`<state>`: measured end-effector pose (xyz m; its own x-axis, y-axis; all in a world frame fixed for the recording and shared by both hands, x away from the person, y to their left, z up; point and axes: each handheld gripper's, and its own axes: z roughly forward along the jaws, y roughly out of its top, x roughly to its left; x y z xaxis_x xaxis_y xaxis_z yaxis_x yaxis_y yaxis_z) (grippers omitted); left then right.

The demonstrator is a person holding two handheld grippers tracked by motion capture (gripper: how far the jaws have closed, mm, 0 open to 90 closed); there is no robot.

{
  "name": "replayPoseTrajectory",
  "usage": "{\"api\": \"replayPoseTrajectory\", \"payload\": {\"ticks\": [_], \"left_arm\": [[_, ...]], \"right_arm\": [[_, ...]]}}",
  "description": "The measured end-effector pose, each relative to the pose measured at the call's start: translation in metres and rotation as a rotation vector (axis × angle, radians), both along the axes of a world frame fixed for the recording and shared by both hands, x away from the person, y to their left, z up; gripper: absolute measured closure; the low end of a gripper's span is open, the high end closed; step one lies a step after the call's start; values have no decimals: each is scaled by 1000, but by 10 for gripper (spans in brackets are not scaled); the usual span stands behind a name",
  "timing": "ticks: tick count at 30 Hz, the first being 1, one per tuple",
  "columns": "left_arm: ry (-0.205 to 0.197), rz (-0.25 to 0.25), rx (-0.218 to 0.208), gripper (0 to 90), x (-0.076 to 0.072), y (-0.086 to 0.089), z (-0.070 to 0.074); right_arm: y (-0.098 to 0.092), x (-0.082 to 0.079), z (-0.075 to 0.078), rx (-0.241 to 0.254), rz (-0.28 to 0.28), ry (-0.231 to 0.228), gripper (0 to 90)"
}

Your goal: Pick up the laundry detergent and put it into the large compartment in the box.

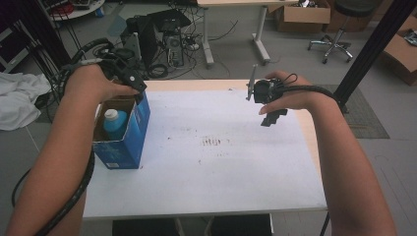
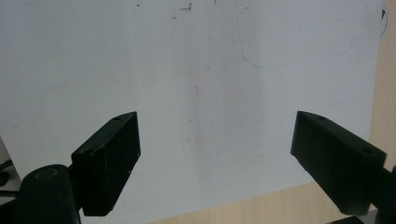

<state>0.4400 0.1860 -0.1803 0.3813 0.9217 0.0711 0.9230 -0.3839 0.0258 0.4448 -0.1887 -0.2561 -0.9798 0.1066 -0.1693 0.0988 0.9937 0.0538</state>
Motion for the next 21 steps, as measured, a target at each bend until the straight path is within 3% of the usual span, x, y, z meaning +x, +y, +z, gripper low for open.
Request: {"api": "replayPoseTrajectory", "payload": {"ticks": [4, 14, 21], "left_arm": [[-9, -60, -27, 1, 0, -8, 4], [-24, -180, -41, 1, 0, -34, 13], [-21, -366, -41, 1, -3, -69, 12]], "right_arm": [[0, 0, 0, -5, -1, 3, 159], [-1, 1, 0, -16, -4, 4, 158], [-2, 1, 0, -16, -6, 5, 158]]}}
